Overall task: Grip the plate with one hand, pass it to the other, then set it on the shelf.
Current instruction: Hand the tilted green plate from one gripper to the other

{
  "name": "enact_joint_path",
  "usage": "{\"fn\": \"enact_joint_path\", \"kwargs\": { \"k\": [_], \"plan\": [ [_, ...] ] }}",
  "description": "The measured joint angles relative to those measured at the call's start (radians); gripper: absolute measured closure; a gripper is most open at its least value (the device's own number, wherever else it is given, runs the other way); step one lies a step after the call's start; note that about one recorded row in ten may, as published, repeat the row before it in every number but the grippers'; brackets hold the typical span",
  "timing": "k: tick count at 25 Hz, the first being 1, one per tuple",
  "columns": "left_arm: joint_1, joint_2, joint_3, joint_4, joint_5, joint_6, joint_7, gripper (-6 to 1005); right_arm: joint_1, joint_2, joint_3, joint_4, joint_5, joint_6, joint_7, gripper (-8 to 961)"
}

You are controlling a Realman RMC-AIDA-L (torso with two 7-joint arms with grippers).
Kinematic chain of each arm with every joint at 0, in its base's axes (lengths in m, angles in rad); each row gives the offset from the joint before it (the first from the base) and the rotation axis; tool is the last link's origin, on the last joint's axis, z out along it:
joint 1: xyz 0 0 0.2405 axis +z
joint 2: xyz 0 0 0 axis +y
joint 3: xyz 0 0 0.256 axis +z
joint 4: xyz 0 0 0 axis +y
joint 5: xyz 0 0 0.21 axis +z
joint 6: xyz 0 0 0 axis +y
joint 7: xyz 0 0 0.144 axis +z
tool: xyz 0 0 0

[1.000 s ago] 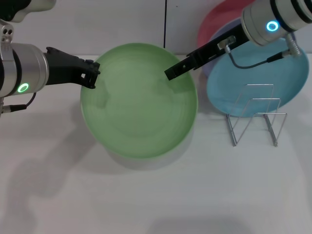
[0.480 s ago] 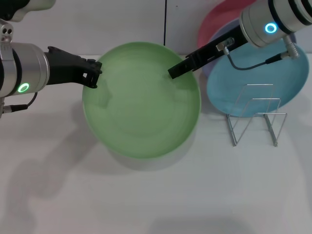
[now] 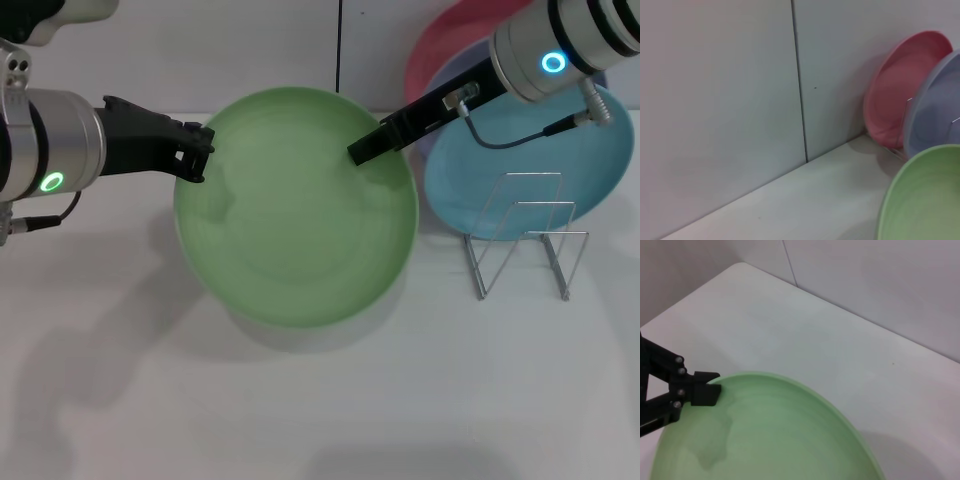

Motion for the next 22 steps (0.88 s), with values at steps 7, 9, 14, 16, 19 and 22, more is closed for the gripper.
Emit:
{"fn": "enact_joint_path", "kwargs": {
  "k": [7,9,14,16,19,22],
  "plan": [
    [0.006,0.0,0.004,-0.019,-0.002,0.0,0.0,964,-0.003,0.0,0.001,0.002,-0.01,0.002,0.0,589],
    [0.007,0.0,0.005,-0.024,-0.003,0.0,-0.001,964,-0.006,0.0,-0.002,0.004,-0.013,0.009,-0.003,589],
    [0.009,0.004,-0.004,-0.028,-0.061,0.006,0.026,964,-0.021,0.019,-0.019,-0.011,-0.024,0.042,-0.048,784],
    [0.01,0.004,-0.007,-0.03,-0.099,0.018,0.059,960,-0.034,0.021,-0.047,-0.029,-0.028,0.068,-0.049,793],
    [0.026,0.002,-0.006,-0.037,-0.129,0.061,0.083,954,-0.041,0.024,-0.066,-0.051,-0.03,0.074,-0.039,806],
    [0.036,0.001,-0.005,-0.054,-0.142,0.084,0.091,928,-0.058,0.025,-0.08,-0.1,-0.034,0.067,-0.022,819]
  ]
}}
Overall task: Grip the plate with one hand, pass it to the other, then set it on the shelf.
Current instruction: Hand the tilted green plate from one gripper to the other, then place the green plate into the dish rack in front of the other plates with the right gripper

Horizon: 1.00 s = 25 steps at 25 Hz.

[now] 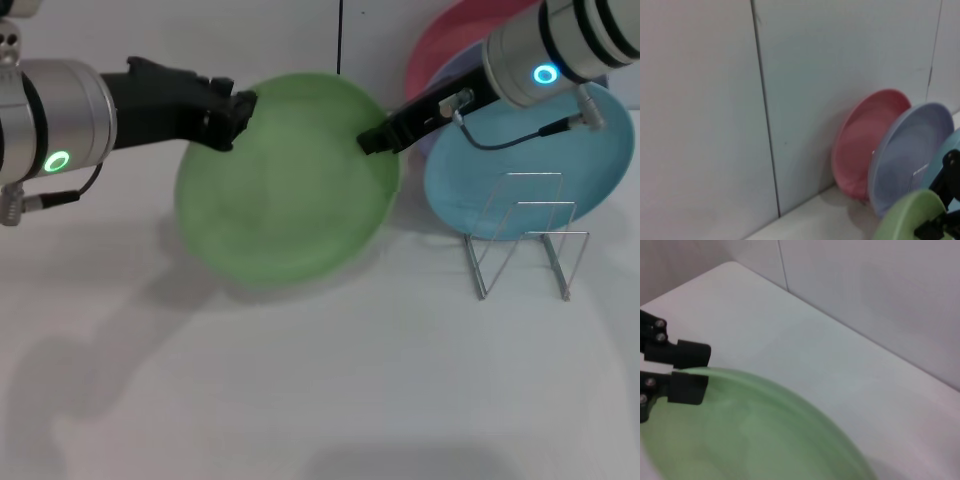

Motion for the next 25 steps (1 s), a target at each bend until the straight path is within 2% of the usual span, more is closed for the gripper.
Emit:
{"fn": "enact_joint_path", "kwargs": {
  "k": [6,11,13,16,21,25],
  "plan": [
    [0.001,0.0,-0.012,-0.008,-0.001,0.023,0.014,797,-0.042,-0.001,-0.011,-0.108,-0.012,-0.03,0.037,827],
    [0.024,0.001,-0.044,-0.02,0.01,0.064,0.02,553,-0.069,-0.002,-0.009,-0.206,-0.036,-0.08,0.059,879],
    [0.053,0.001,-0.06,-0.03,0.01,0.102,0.028,445,-0.088,-0.003,0.011,-0.308,-0.061,-0.138,0.066,893],
    [0.094,0.002,-0.079,-0.038,0.007,0.144,0.033,284,-0.095,-0.003,0.03,-0.36,-0.078,-0.167,0.068,902],
    [0.153,0.001,-0.089,-0.049,0.003,0.212,0.038,157,-0.094,-0.007,0.091,-0.484,-0.135,-0.25,0.01,910],
    [0.228,0.001,-0.039,-0.019,0.005,0.39,0.05,133,-0.083,-0.008,0.148,-0.629,-0.182,-0.34,-0.083,911]
  ]
}}
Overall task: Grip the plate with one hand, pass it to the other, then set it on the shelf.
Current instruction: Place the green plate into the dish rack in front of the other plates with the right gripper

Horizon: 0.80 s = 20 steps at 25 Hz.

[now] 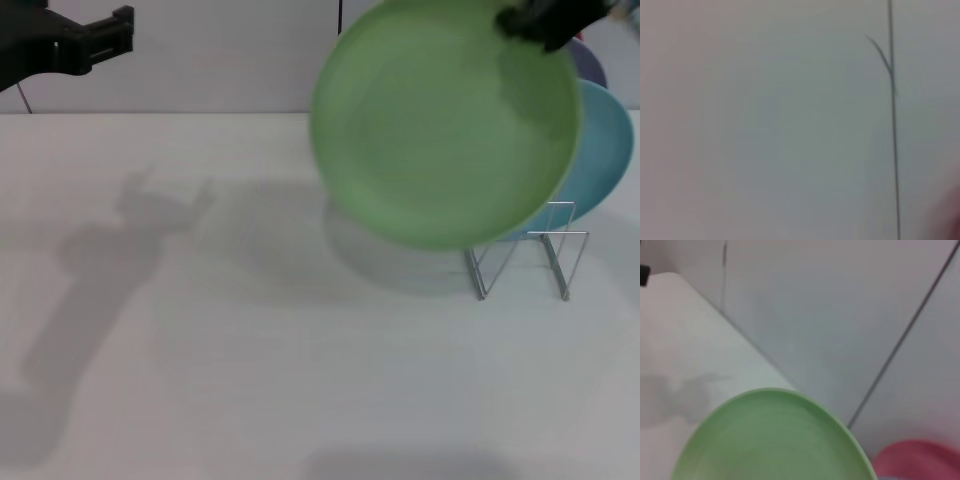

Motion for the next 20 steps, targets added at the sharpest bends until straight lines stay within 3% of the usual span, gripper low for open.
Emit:
{"fn": "enact_joint_path", "kwargs": {
  "k": [5,14,20],
  "plan": [
    [0.068,0.0,0.087,0.059,-0.002,0.214,0.015,134,0.006,0.001,0.05,-0.144,-0.026,-0.084,-0.139,911],
    [0.077,-0.004,0.166,0.156,-0.004,0.338,0.004,137,-0.039,0.009,0.069,-0.204,-0.041,-0.046,-0.489,910],
    [0.078,-0.005,0.206,0.205,-0.025,0.398,0.002,139,-0.069,0.014,0.063,-0.2,-0.043,0.001,-0.609,910]
  ]
}}
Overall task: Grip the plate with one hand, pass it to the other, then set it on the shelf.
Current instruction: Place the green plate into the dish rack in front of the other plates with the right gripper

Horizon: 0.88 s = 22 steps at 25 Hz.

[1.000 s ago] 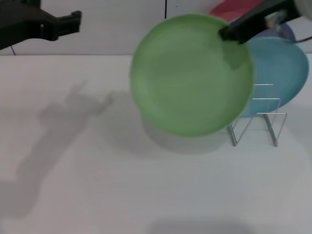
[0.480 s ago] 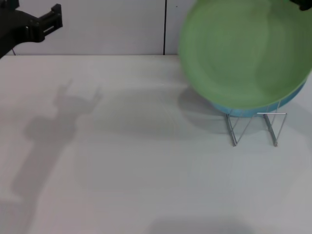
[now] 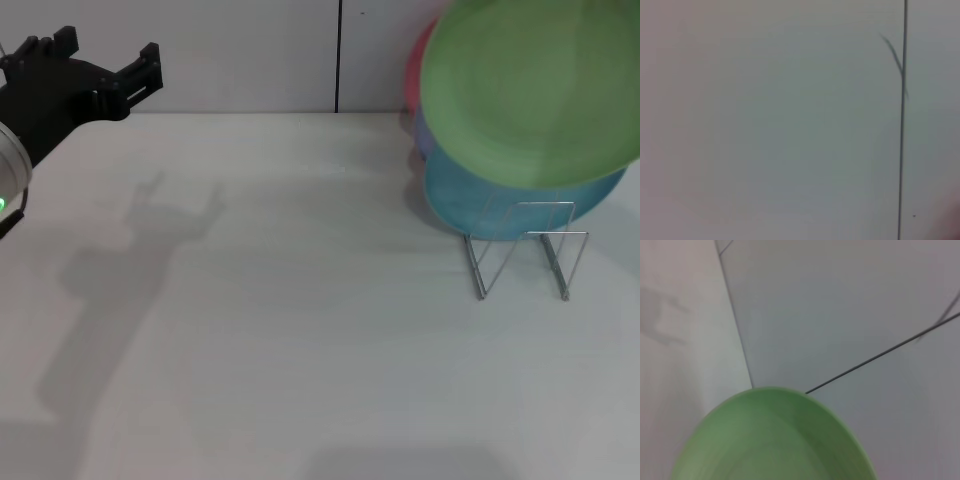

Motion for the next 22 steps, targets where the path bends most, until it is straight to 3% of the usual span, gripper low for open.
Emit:
{"fn": "enact_joint_path", "kwargs": {
  "k": [22],
  "plan": [
    [-0.002,0.001,0.035,0.015,-0.022,0.02,-0.001,138,-0.05,0.005,-0.077,0.049,-0.024,0.029,-0.097,896]
  ]
}}
